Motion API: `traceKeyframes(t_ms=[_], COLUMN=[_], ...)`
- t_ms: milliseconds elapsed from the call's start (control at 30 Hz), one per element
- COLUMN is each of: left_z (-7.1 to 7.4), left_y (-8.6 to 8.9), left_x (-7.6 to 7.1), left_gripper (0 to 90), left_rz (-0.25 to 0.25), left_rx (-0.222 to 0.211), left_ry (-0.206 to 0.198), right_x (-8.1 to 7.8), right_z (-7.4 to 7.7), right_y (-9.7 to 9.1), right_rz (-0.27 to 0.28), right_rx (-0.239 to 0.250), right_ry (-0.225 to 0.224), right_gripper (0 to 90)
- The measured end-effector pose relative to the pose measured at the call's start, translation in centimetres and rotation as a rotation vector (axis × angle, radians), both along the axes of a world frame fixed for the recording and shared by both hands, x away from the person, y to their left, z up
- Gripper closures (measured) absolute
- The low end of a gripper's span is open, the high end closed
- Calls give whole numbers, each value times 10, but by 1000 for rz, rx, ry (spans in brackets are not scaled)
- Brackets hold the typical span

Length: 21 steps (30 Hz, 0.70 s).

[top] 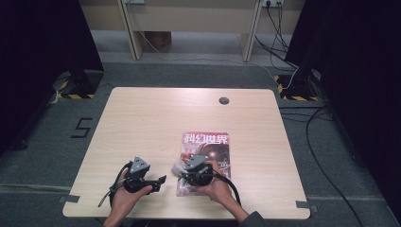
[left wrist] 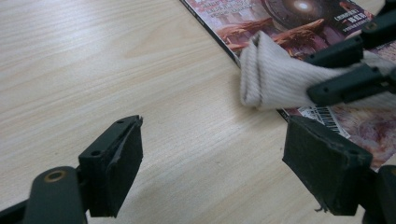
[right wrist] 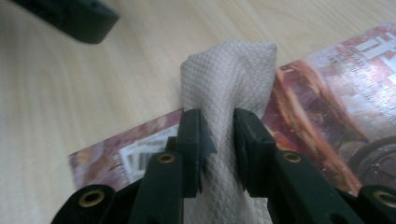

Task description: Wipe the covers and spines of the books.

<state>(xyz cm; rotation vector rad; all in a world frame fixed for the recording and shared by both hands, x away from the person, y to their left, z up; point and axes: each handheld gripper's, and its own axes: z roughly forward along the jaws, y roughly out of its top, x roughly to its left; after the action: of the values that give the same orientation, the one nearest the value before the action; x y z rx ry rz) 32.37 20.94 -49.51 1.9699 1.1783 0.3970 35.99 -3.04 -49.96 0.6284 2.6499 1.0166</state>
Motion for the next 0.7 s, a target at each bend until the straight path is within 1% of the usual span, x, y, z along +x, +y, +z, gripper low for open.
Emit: traceKeyframes(t_ms=[67,133,167,267,367,400,500,533,567,600,667,700], left_z=[0,2,2,0,0,1,0,0,0,0,1,0], left_y=[0,3,4,7,5,4,4,4,5,5,5,4], left_x=[0,-1,0,1,1,0,0,0,0,0,0,0], left_gripper=[196,197,198,198,198,199,202,202,203,203,203,203], left_rz=[-2,8,16,29,24,19,17,20,23,23,22,20], left_rx=[1,6,1,-3,-2,4,2,6,1,3,6,4], left_ry=[-3,-9,-13,-7,-8,-8,-10,-6,-7,-7,-8,-11], right_x=[-7,-13,-16,-27,-35,-37,-41,-43,-44,-46,-47,-48], right_z=[0,0,0,0,0,0,0,0,0,1,1,0], right_y=[0,1,1,0,-2,-2,-3,-3,-3,-3,-2,-2], right_rz=[12,29,33,66,78,80,88,80,94,100,109,102], right_rx=[-3,-1,2,4,7,5,8,11,10,9,8,8], right_ry=[-2,-1,6,13,11,13,21,36,25,30,25,27], right_gripper=[731,730,730,730,730,730,730,730,730,731,728,728])
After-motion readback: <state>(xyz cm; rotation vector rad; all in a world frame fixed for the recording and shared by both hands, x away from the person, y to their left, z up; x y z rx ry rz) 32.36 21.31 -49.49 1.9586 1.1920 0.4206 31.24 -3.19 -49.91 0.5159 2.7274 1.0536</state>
